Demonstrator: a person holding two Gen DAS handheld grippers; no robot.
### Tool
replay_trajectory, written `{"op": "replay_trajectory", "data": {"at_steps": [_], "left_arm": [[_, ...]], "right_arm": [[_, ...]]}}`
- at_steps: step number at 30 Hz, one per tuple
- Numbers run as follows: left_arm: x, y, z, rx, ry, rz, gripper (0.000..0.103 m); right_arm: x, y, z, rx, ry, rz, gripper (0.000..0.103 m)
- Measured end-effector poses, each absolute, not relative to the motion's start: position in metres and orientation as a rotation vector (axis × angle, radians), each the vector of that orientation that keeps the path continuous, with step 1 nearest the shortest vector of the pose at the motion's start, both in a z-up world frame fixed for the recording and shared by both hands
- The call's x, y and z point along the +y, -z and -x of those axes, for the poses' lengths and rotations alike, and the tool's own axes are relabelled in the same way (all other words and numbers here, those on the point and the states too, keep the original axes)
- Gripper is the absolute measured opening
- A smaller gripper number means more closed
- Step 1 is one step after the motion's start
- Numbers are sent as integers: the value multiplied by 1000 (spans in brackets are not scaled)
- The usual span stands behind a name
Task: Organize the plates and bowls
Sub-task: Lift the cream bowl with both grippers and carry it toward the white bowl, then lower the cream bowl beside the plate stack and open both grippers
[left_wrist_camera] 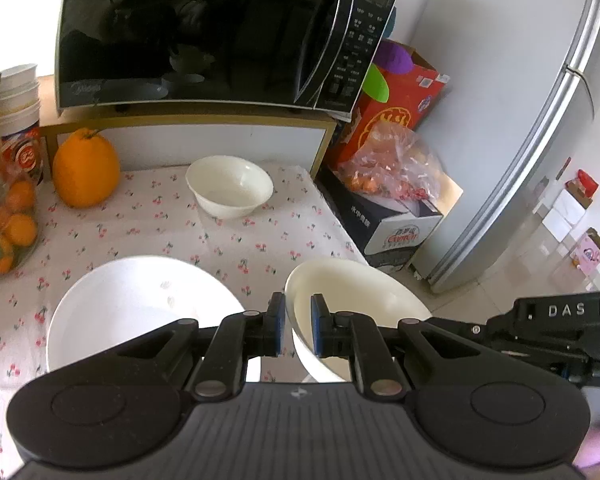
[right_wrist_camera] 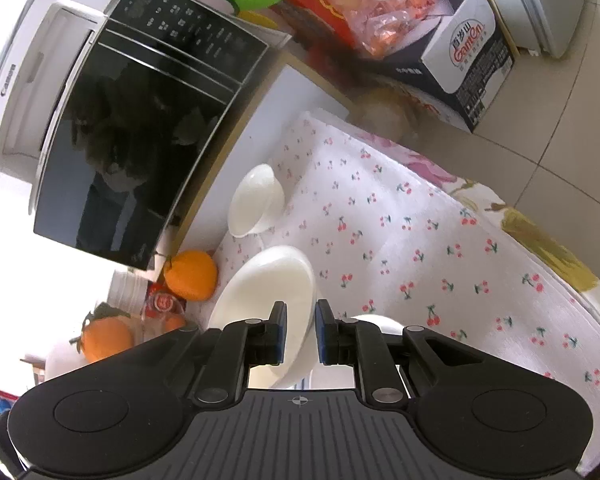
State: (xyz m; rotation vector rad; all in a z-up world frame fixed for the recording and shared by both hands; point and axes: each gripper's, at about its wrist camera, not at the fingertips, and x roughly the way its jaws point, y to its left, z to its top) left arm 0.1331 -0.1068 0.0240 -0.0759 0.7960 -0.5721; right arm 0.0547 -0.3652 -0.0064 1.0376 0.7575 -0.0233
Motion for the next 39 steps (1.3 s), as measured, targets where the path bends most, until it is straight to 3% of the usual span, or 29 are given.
{"op": "replay_trajectory", "data": {"at_steps": [39], "left_arm": [[-111, 23, -92, 906, 573, -31, 12]], "right_arm": [[-356, 25, -33, 912, 79, -877, 16]]}}
